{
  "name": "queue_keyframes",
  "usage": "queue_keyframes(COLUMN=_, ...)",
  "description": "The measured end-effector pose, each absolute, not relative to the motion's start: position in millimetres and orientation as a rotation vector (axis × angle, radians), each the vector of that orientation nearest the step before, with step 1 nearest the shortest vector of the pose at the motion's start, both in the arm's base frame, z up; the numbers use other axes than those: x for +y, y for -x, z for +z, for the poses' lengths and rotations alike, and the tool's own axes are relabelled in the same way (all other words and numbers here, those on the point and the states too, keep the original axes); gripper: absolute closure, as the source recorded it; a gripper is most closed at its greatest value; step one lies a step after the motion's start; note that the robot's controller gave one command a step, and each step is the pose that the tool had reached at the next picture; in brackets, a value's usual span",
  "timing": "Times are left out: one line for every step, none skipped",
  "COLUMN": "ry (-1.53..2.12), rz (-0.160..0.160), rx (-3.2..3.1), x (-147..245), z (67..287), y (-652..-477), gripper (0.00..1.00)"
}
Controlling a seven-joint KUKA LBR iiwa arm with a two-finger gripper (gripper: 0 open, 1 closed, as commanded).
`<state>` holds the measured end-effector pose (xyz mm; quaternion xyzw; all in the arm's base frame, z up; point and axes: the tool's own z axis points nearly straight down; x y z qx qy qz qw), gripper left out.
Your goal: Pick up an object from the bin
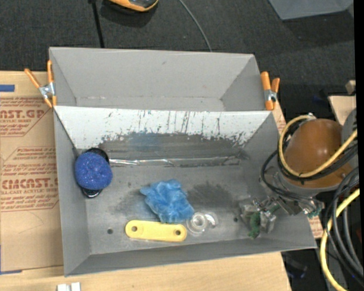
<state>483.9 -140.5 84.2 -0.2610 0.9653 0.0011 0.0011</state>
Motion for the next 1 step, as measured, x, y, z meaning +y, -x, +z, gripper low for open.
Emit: queue_keyframes(ry=0.820, rz=0.003, rx=3.030, x=-140.4, z=84.2, y=-484.0, gripper=1.00)
